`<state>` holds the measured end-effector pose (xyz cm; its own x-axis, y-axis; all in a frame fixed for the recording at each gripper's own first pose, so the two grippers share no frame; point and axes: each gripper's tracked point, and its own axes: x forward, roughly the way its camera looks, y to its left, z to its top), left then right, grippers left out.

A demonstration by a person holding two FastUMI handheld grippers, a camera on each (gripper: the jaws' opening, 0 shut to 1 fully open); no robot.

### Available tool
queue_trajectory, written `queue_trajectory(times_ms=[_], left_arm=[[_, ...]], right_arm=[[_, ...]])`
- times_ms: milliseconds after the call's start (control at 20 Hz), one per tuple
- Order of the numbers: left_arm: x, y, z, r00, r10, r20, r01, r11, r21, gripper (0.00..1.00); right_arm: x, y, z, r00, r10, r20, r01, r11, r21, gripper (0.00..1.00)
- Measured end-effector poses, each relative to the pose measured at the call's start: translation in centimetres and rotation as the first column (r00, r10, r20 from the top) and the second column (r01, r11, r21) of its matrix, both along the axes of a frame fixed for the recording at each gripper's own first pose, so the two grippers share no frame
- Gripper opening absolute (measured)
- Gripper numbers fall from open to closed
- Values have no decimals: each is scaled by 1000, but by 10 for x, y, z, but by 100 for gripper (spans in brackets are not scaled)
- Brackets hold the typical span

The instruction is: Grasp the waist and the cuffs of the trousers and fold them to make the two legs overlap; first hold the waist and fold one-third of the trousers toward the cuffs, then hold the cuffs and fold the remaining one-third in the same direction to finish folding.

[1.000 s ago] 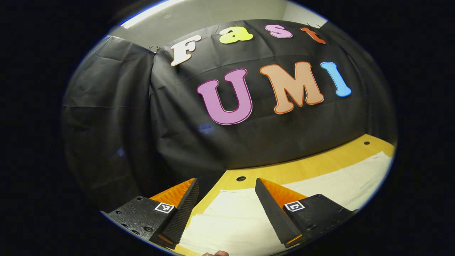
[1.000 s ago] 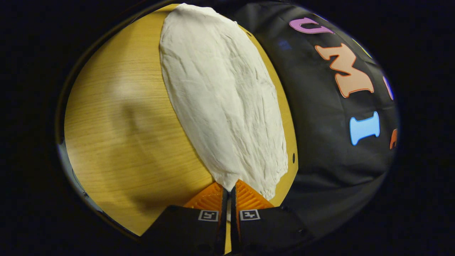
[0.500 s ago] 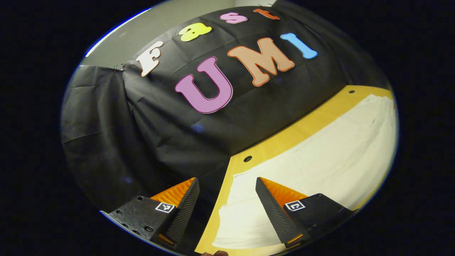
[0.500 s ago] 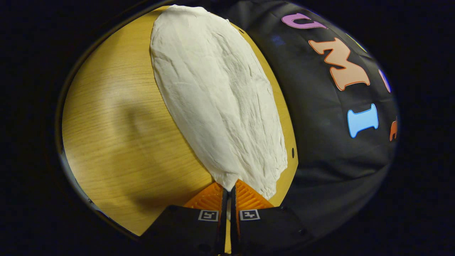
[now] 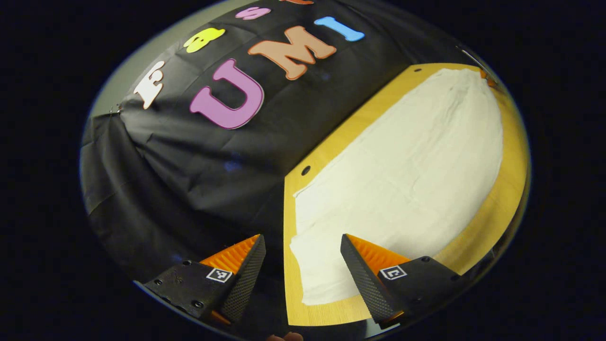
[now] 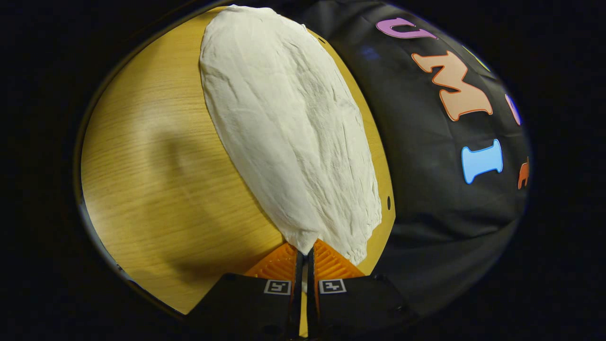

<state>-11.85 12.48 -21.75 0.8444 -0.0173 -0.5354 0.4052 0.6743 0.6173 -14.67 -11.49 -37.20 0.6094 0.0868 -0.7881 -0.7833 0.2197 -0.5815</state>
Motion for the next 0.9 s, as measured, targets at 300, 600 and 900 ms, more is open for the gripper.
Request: queue_trajectory(times_ms=[300,600,900], left_arm=[[-29,16,-51,980,-93,-175,115,987,115,96],[-54,22,-90,928,-162,-334,225,961,159,97],[-51,20,-106,877,-244,-415,345,919,189,96]], right_arm=[[1,0,-1,1000,0,8,0,1000,-6,7],[1,-1,-1,1000,1,18,-1,1000,-12,7],[1,-1,-1,1000,-3,27,4,1000,-12,7]])
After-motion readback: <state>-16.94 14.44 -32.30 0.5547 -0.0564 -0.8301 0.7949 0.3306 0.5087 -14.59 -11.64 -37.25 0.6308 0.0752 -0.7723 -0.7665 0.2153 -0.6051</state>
